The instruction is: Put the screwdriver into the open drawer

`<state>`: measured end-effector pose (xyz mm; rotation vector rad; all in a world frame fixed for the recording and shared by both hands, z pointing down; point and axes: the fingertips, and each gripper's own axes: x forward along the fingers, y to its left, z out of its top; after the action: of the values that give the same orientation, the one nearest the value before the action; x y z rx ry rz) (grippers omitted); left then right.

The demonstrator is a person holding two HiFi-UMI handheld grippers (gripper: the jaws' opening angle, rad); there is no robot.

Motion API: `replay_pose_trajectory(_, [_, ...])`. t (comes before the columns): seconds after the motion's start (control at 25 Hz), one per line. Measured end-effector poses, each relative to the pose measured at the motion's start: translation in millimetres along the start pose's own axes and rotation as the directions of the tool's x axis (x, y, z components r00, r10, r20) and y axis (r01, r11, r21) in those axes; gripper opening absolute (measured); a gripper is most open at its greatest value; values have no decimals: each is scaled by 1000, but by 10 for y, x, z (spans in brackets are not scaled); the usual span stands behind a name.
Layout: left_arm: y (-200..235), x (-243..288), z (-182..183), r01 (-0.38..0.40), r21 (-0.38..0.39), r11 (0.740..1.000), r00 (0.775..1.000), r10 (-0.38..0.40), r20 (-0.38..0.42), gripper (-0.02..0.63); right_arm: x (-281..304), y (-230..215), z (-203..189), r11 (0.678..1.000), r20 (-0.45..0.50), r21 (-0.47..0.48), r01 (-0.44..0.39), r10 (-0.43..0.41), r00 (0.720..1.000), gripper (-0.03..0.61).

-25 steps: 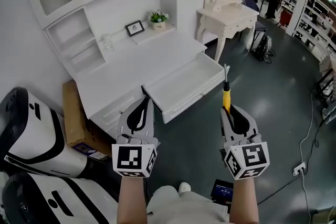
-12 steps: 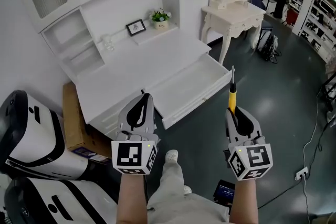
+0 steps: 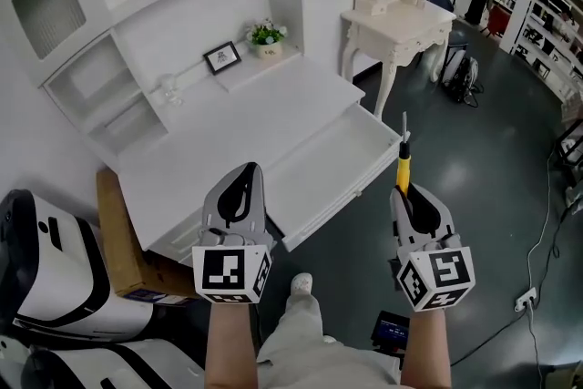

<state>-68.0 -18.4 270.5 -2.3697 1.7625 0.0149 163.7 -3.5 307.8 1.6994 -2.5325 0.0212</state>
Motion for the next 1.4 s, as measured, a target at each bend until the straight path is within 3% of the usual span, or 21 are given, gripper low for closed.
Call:
replay_pose_trajectory(0.6, [788, 1406, -414, 63, -52, 997, 998, -63, -2, 9, 1466, -205, 75, 997, -36, -12, 75, -75, 996, 74])
replay_pose_trajectory(0.84, [919, 1829, -627, 99, -65, 993, 995, -100, -17, 9, 1949, -290, 9, 995, -64, -5, 104, -104, 993, 74])
replay_pose_trajectory(1.4, [1114, 2254, -1253, 112, -108, 988, 984, -125, -125, 9, 2621, -338, -786, 990, -261, 70, 120, -98, 960, 74])
